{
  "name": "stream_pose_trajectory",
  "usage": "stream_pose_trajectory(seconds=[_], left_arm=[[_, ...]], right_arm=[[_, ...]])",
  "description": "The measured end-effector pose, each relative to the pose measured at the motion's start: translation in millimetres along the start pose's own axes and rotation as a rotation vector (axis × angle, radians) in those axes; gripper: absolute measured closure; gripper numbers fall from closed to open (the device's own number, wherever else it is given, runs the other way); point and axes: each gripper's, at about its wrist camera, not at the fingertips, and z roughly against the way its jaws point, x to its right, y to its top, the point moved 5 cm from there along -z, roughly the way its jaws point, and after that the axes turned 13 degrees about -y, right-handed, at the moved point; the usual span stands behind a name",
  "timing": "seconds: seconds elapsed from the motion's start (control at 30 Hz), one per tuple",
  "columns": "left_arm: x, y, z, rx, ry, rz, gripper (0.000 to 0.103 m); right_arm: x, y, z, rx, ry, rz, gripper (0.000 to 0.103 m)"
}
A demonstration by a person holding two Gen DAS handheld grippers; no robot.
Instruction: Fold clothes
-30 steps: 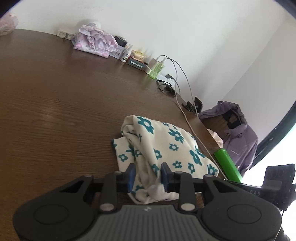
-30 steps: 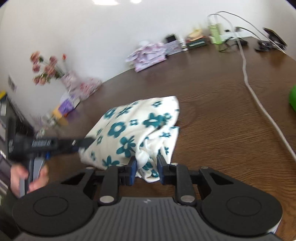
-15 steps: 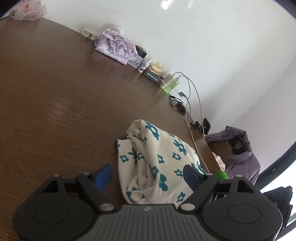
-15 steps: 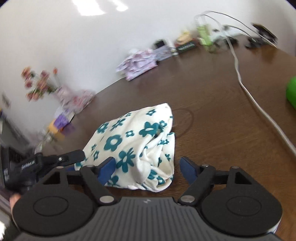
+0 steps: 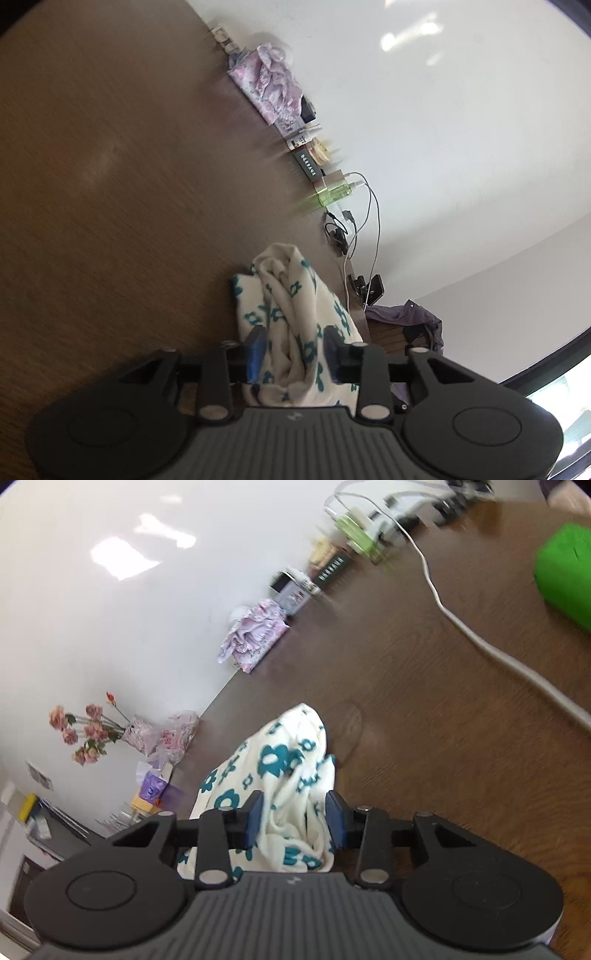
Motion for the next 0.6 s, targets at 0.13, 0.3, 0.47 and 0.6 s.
stream_pose_trajectory(seconds=[0.13,0.3,0.47,0.6], left_arm=[[6,19,-29,-0.032,0.053,-0.063,0.024],[5,13,-65,-0.145,0.077,-0.021,0.049],[-18,10,-58,-0.134,0.014,0.13,0.078],[-17,9,-55,-0.121,0.019,0.106,0.079]], right_arm=[[-14,11,-12,0.03,-0.045,0.023,0.027],[-4,5,-53,-0.106,-0.002,-0.108,0.077],[8,8,-58,-0.171,0.054,-0.21,0.083],[6,8,-59,-0.178,0.055,-0.196,0.085]])
